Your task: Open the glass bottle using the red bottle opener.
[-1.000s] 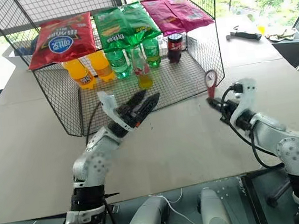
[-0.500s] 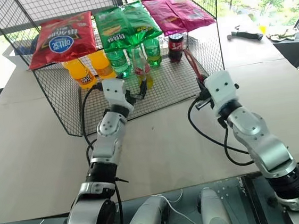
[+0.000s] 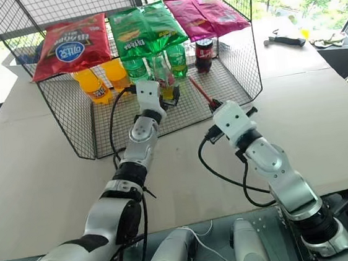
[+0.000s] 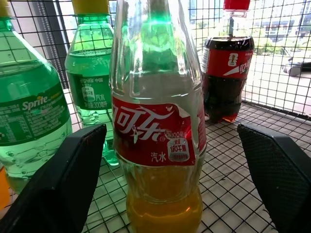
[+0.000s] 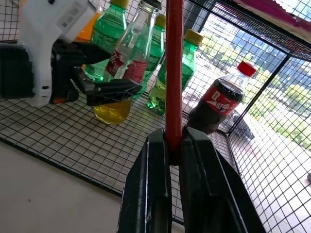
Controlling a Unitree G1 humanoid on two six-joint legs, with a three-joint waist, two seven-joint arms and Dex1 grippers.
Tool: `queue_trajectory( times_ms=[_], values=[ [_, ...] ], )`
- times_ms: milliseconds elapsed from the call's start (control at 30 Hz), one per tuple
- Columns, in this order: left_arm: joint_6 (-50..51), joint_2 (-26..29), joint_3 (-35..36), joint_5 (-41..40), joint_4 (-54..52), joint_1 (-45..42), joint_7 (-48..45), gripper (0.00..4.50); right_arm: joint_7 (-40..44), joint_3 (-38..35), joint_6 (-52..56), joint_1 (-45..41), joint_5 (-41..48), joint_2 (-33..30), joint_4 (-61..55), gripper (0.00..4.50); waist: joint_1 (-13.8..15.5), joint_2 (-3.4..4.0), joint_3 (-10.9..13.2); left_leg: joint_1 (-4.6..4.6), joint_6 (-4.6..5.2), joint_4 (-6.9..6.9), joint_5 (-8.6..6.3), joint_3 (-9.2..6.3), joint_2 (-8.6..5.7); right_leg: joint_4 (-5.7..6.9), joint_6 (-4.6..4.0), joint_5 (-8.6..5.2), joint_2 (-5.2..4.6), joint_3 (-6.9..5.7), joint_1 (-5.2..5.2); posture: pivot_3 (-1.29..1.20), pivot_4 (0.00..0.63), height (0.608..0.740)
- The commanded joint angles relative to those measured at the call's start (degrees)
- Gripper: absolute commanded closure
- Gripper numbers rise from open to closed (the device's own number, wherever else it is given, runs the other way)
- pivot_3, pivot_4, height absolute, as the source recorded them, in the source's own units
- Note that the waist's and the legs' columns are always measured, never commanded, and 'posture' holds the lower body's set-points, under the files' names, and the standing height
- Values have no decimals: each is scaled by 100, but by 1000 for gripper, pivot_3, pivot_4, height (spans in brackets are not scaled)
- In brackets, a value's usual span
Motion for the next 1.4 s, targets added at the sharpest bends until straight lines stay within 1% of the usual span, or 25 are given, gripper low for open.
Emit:
queue_trajectory(
  times_ms=[33, 133, 367, 733, 833, 900, 933, 967, 1033, 1133, 1200, 1300, 1400],
  values=[
    [-282, 0, 4, 152, 429, -408, 253, 47, 62, -131, -144, 103, -180, 98, -301, 4500, 2, 0, 0, 0, 0, 0, 0, -1, 0, 0, 0, 0, 0, 0, 0, 0, 150, 740],
    [-348, 13, 14, 243, 832, -657, 467, 47, -53, -319, -140, 253, -154, 328, -340, 4500, 2, 0, 0, 0, 0, 1, 0, -2, -2, 1, 0, 0, 0, -1, 0, 0, 150, 740],
    [-355, -15, 60, 242, 1615, -1223, 489, 47, -266, -581, -275, 383, -563, 603, -432, 4500, -3, 0, 0, 0, 0, 1, 0, -2, -6, 2, 1, 0, 0, -2, -1, 0, 150, 740],
    [30, -53, 91, 306, 2141, -1696, 683, 47, -279, -567, -340, 543, -920, 913, -421, 4500, -9, 0, 0, 0, 0, 2, 0, -1, -11, 4, 1, 0, 1, -2, -1, 0, 150, 740],
    [35, -57, 123, 255, 2102, -1709, 567, 828, -246, -590, -394, 530, -964, 921, -370, 4500, -9, 0, 0, 1, 0, 2, 0, -1, -10, 5, 1, 0, 1, -2, -1, 0, 150, 740],
    [26, -57, 135, 247, 2061, -1696, 515, 1543, -224, -617, -423, 528, -987, 927, -346, 4500, -5, 0, 0, 0, -1, 2, 0, -2, -10, 6, 1, 0, 1, -3, -1, 0, 150, 740],
    [17, -47, 141, 238, 2019, -1673, 482, 1691, -220, -660, -449, 526, -994, 916, -315, 4500, -6, 0, 0, 0, 0, 3, 0, -2, -10, 6, 1, 0, 1, -2, 0, 0, 150, 740],
    [11, -29, 146, 225, 1955, -1635, 437, 1687, -220, -721, -469, 522, -997, 897, -286, 4500, -6, 0, 0, 0, 0, 3, 0, -1, -10, 6, 1, 0, 0, -2, 0, 0, 150, 740],
    [55, 11, 161, 123, 1635, -1455, 144, 1688, -202, -898, -513, 494, -988, 826, -221, 4500, -5, 0, 0, 0, -1, 3, 0, -1, -11, 6, 1, 0, 0, -2, 0, 0, 150, 740],
    [304, 59, 89, -44, 728, -980, -431, 1688, -165, -1198, -568, 457, -946, 705, -128, 4500, -29, 0, 0, 0, 0, 3, 0, 0, -9, 5, 0, 0, 0, 0, -1, 0, 150, 740],
    [673, 94, -15, -162, -196, -548, -819, 1688, -154, -1421, -586, 434, -897, 645, -62, 4500, -44, 0, 0, -1, 0, 1, 0, 1, -5, 5, 0, 0, 0, 1, -4, 0, 150, 740],
    [1647, 217, -247, -539, -2051, 302, -1579, 1688, -173, -1833, -585, 357, -739, 618, 80, 4500, -91, 1, 0, -7, 0, -1, 0, 2, -1, 8, 0, 0, 0, 4, -13, 0, 150, 740],
    [2500, 608, -565, -756, -3770, 1192, -2250, 1688, -154, -2160, -628, 204, -586, 576, 278, 4500, -155, 1, 0, -13, 0, 0, 0, 5, 1, 11, 0, 0, -1, 11, -19, 0, 150, 740]
  ],
)
